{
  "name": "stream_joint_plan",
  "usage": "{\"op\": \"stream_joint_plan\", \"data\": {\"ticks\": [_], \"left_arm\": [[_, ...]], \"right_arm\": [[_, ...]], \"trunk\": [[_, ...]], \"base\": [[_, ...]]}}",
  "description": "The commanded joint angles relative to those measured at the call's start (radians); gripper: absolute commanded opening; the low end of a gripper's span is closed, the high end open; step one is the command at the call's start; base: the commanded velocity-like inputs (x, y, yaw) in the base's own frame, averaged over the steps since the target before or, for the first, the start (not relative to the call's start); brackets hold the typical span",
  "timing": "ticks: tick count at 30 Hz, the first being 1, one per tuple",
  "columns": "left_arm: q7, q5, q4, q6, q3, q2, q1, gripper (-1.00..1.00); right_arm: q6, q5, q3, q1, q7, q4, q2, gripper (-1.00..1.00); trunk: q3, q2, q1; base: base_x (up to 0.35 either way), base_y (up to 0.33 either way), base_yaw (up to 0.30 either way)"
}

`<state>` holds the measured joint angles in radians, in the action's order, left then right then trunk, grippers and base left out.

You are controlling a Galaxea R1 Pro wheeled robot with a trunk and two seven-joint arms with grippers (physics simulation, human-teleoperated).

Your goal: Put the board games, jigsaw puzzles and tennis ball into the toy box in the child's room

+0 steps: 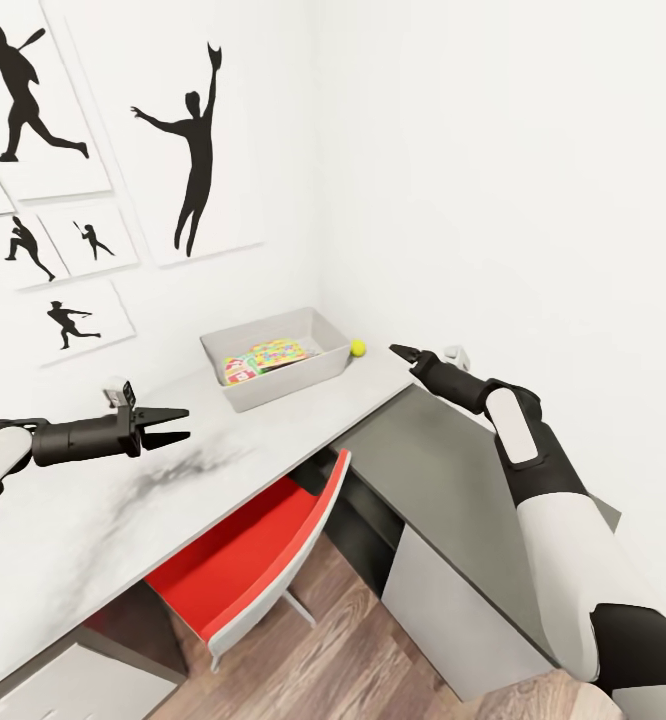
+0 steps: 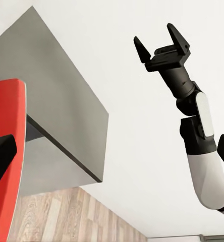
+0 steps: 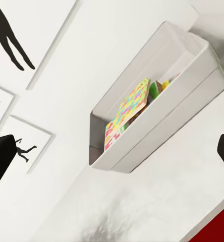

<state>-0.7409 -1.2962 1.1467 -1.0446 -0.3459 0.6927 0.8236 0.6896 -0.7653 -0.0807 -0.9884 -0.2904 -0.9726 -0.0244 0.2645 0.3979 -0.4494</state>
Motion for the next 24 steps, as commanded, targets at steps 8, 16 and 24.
{"op": "stream_joint_plan", "data": {"ticks": [8,16,24], "left_arm": [[-0.005,0.001,-0.001,-0.003,-0.003,-0.002,0.002,1.0],[-0.005,0.001,-0.001,-0.003,-0.004,-0.002,0.002,1.0],[-0.005,0.0,-0.001,-0.003,-0.002,-0.001,0.002,1.0]], "right_arm": [[0.009,0.002,0.004,-0.001,0.017,-0.001,0.001,1.0],[0.156,-0.002,0.006,-0.007,0.409,-0.012,0.018,1.0],[0.206,-0.015,0.007,-0.004,0.591,-0.092,0.009,1.0]], "trunk": [[0.002,0.002,-0.001],[0.002,0.002,-0.001],[0.002,0.002,-0.001]], "base": [[0.0,-0.002,0.0],[0.0,0.0,0.0],[0.034,-0.076,0.0]]}}
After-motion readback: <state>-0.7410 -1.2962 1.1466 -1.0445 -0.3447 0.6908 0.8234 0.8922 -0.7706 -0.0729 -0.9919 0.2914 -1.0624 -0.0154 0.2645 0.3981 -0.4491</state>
